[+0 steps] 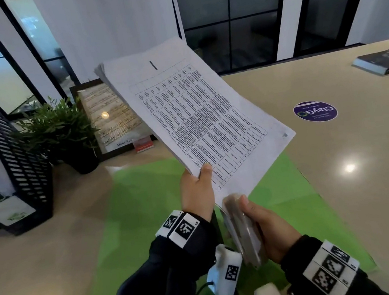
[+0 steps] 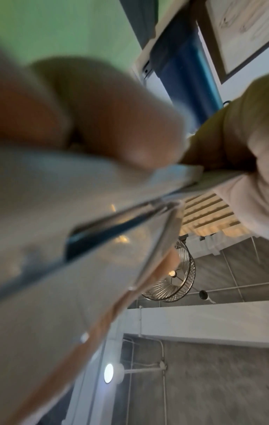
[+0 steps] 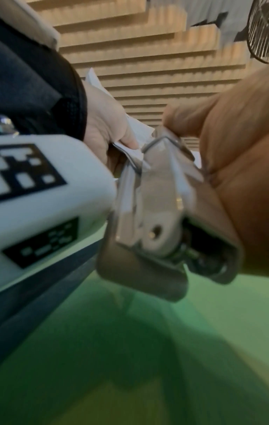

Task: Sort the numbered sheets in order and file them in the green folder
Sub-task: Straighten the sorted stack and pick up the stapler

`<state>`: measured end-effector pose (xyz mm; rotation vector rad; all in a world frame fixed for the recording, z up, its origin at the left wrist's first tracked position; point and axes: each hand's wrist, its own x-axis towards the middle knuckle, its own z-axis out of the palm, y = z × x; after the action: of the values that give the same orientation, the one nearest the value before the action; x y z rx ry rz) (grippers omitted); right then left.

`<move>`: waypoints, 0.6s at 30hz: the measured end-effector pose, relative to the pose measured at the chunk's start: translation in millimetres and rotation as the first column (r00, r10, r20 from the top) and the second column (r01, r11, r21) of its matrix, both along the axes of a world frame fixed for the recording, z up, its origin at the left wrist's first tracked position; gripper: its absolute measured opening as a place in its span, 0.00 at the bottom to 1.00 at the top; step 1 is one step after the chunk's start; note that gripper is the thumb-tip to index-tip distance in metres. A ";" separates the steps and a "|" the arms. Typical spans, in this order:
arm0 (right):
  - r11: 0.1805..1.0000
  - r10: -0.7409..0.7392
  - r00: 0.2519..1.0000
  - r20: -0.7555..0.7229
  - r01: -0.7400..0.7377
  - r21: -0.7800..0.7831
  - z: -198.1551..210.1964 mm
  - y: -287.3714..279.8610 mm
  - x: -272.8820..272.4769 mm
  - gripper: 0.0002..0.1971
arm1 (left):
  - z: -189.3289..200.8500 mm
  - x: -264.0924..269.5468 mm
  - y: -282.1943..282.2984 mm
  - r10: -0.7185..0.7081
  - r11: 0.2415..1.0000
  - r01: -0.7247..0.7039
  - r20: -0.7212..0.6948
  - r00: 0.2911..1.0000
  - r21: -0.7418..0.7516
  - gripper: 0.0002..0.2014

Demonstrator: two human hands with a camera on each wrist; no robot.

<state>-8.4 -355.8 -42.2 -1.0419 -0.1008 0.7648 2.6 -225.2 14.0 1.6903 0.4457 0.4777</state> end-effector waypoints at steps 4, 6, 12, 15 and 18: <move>0.998 -0.035 0.999 0.042 0.037 -0.056 0.8 1.4 -1.1 0.55 | 4.4 -6.1 -5.1 -0.023 0.998 0.021 -0.026 0.999 -0.051 0.10; 0.996 -0.046 0.998 0.054 0.050 -0.079 -0.2 1.9 -2.0 0.57 | 4.1 -8.4 -7.3 -0.025 0.997 0.022 -0.052 0.998 -0.070 0.11; 0.998 0.055 0.996 -0.065 -0.054 0.016 3.1 -3.0 -4.2 0.40 | -1.3 -7.1 -9.3 -0.037 0.994 0.018 -0.176 0.984 -0.106 0.10; 0.994 0.070 0.980 -0.187 -0.054 0.093 9.9 -12.0 -5.1 0.35 | 1.0 -5.4 -11.0 -0.082 0.997 0.075 -0.268 0.960 -0.035 0.14; 0.993 0.064 0.958 -0.278 -0.035 0.108 13.3 -17.8 -5.7 0.35 | -0.8 -2.2 -12.4 -0.100 0.994 0.106 -0.333 0.938 -0.002 0.15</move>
<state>-14.2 -373.6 -28.9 -0.8267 0.0775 0.9370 0.3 -237.6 13.2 1.8068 0.5952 0.1161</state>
